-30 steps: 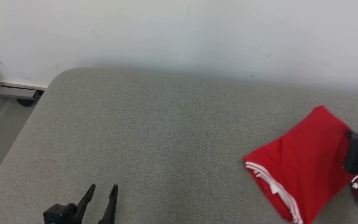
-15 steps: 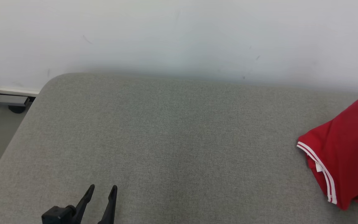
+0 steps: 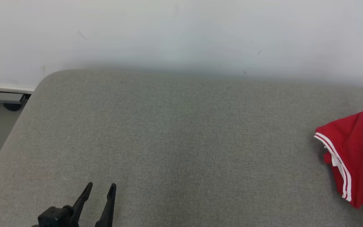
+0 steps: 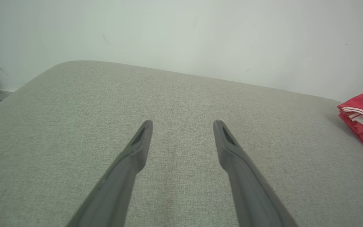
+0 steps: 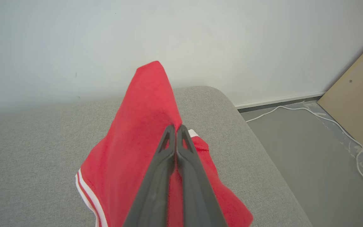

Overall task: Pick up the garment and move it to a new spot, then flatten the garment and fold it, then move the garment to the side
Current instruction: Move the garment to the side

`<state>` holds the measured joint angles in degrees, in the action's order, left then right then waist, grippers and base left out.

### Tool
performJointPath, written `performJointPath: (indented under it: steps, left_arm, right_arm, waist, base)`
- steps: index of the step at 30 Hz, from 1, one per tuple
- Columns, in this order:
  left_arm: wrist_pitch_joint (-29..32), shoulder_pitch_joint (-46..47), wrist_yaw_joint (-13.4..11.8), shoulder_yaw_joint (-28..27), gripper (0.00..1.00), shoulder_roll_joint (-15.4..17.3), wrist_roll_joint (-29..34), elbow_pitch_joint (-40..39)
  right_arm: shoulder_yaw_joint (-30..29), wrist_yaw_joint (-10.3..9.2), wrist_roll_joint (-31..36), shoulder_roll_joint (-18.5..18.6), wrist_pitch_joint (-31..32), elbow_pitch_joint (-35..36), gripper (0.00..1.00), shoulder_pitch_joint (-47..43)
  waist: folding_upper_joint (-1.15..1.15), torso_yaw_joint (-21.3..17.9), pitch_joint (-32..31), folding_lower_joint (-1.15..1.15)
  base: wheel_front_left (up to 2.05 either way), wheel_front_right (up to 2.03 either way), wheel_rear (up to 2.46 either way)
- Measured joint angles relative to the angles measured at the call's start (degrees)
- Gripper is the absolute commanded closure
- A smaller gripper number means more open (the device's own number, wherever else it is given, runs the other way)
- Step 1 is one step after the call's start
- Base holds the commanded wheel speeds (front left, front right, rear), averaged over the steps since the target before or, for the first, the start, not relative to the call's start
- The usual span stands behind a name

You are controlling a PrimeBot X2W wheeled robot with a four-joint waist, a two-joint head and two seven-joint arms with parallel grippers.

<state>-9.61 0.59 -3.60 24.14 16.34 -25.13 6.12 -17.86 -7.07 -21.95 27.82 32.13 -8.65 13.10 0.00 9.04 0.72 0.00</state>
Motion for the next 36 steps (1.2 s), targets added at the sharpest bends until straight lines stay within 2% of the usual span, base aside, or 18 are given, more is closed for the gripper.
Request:
performJointPath:
  steps: [5,10,17,18,19,20,29,36]
  left_arm:
    - [0.0,0.2,0.0,0.0,0.0,0.2,0.5,-0.5]
    - [0.6,1.0,0.0,0.0,0.0,1.0,0.8,-1.6]
    - [1.0,1.9,0.0,0.0,0.0,1.5,1.8,-2.3]
    - [1.0,2.2,0.0,0.0,0.0,1.6,1.8,-2.3]
    - [1.3,2.5,0.1,0.1,0.0,1.6,1.9,-2.4]
    - [1.5,2.7,0.1,0.2,0.0,1.6,2.0,-2.4]
    - [2.0,3.8,0.2,0.9,0.0,1.3,2.0,-1.9]
    - [1.1,4.3,0.1,0.7,0.0,1.3,2.5,-1.6]
  right_arm:
    - [-2.4,-0.02,2.6,-0.1,-1.2,-1.7,1.0,-1.1]
    - [-6.5,-0.05,7.8,-2.1,-2.9,-4.3,1.0,-1.4]
    - [-9.0,-0.07,12.2,-3.9,-4.9,-6.1,1.0,-0.5]
    - [-8.4,-0.07,12.5,-4.3,-5.3,-6.1,0.42,-0.1]
    - [-8.3,-0.07,13.1,-4.8,-5.9,-6.1,0.04,0.4]
    - [-8.2,-0.07,13.6,-5.1,-6.1,-6.1,0.0,0.7]
    - [-8.5,-0.07,17.1,-6.4,-7.5,-8.1,0.0,1.2]
    - [-3.9,0.23,17.1,-9.4,-11.1,-6.5,0.0,1.6]
  waist:
    - [0.0,0.0,1.2,0.0]
    - [0.0,0.0,3.1,0.0]
    - [0.0,-0.1,5.5,0.0]
    - [0.0,-0.2,5.8,0.0]
    - [0.0,-0.3,6.1,0.0]
    - [0.0,-0.3,6.4,0.01]
    - [0.01,-0.3,6.7,0.0]
    - [0.0,-0.9,5.5,0.0]
  base:
    - [0.0,0.0,0.0]
    - [0.0,0.0,0.0]
    - [0.0,0.0,0.0]
    - [0.0,0.0,0.0]
    - [0.0,0.0,0.0]
    - [0.0,0.0,0.0]
    - [0.0,0.0,0.0]
    - [0.0,0.0,0.0]
